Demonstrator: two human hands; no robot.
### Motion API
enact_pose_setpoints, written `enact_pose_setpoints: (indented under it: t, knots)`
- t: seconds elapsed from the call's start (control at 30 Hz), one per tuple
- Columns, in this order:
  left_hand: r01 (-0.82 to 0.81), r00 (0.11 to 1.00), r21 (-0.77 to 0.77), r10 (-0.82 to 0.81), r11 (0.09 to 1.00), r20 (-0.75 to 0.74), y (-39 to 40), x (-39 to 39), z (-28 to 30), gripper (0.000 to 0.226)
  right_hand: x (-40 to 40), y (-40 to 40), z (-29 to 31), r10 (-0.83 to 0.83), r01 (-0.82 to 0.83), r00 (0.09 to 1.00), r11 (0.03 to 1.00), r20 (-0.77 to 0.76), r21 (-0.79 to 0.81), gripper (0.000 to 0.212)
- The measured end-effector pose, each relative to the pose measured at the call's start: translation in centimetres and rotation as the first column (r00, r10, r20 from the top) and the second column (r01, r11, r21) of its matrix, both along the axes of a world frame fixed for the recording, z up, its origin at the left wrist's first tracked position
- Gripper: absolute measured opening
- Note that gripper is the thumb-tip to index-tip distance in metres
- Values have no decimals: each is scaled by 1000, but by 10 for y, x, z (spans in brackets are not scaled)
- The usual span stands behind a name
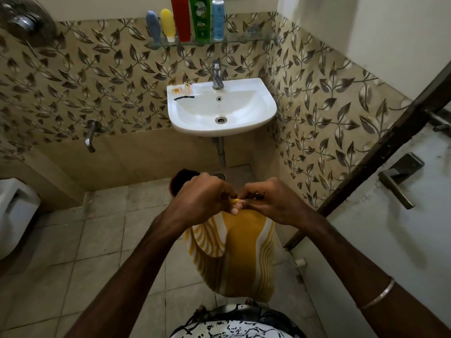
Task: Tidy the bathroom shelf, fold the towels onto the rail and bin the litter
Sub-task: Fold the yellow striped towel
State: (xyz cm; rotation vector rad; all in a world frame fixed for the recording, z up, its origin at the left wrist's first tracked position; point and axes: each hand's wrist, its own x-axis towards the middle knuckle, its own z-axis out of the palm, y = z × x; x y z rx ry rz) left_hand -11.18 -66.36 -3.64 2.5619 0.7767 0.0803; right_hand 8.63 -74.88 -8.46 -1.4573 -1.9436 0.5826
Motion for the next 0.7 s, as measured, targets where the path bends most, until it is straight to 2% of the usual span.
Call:
enact_pose_setpoints:
  t: [0.17,0.37,0.53,0.7]
  knots:
    - [-2,999,101,-2,995,35,-3,1,0,17,5,0,0,-11,1,995,996,-99,-94,13]
    - [-66,989,193,38,979,145,0,-8,3,14,18,6,0,-5,-54,984,945,-179,-323,18]
    - [-113,981,169,83,979,175,4,-21,9,15,27,6,-3,-20,-59,983,904,-181,-423,20]
    - [-157,973,131,130,979,190,13,-41,15,15,36,3,-7,-91,5,979,903,-180,-430,32]
